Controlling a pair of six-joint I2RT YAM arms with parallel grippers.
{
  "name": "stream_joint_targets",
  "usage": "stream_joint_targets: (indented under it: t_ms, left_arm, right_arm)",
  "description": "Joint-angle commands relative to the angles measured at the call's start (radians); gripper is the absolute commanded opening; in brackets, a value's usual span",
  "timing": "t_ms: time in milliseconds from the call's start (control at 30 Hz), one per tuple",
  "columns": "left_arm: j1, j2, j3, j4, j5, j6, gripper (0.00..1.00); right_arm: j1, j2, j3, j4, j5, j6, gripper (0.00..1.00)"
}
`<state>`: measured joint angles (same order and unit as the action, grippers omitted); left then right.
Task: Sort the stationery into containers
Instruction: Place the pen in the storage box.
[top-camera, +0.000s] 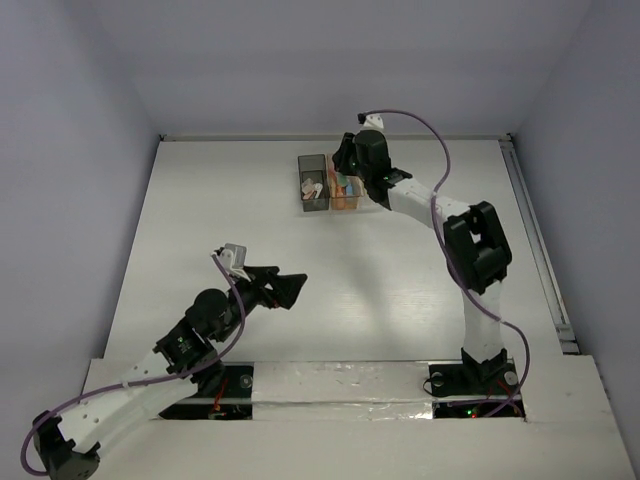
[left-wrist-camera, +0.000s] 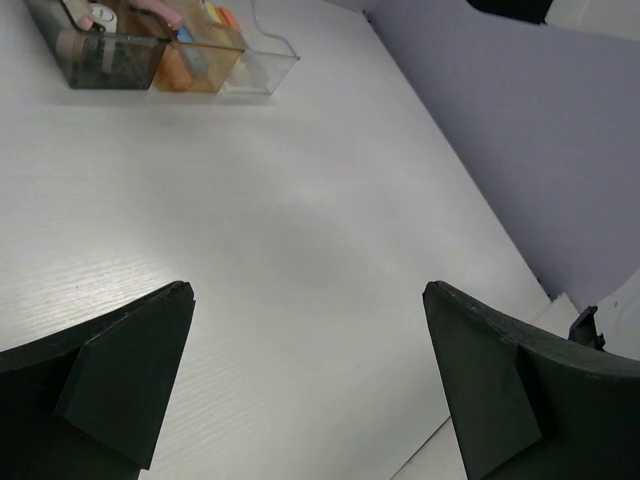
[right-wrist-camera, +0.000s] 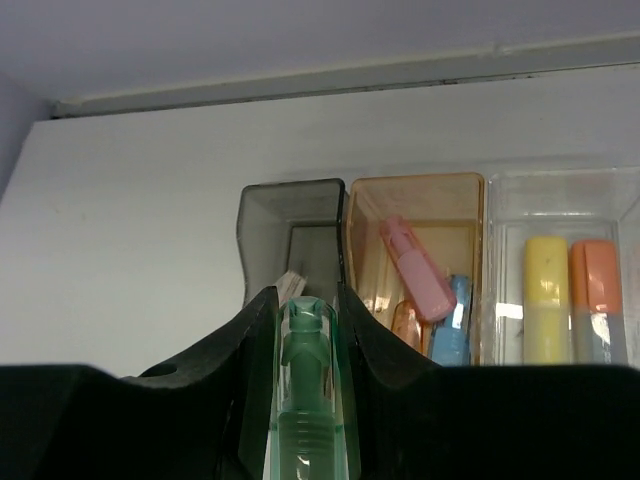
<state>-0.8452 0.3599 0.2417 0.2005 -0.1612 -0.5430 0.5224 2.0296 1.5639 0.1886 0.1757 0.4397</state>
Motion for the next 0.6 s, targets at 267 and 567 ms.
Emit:
stream_joint_targets:
  t_ms: [267, 567]
  left_arm:
    - [-0.006, -0.098, -0.007, -0.055, -0.081, 0.006, 0.99]
    - [-0.006, -0.102, 0.007, -0.069, -0.101, -0.009, 0.99]
  right_arm:
    - [-0.010, 0.204, 0.301, -0.186, 0.036, -0.134, 0.16]
    - [-0.010, 0.212, 0.360, -0.265, 0.062, -0.128, 0.71]
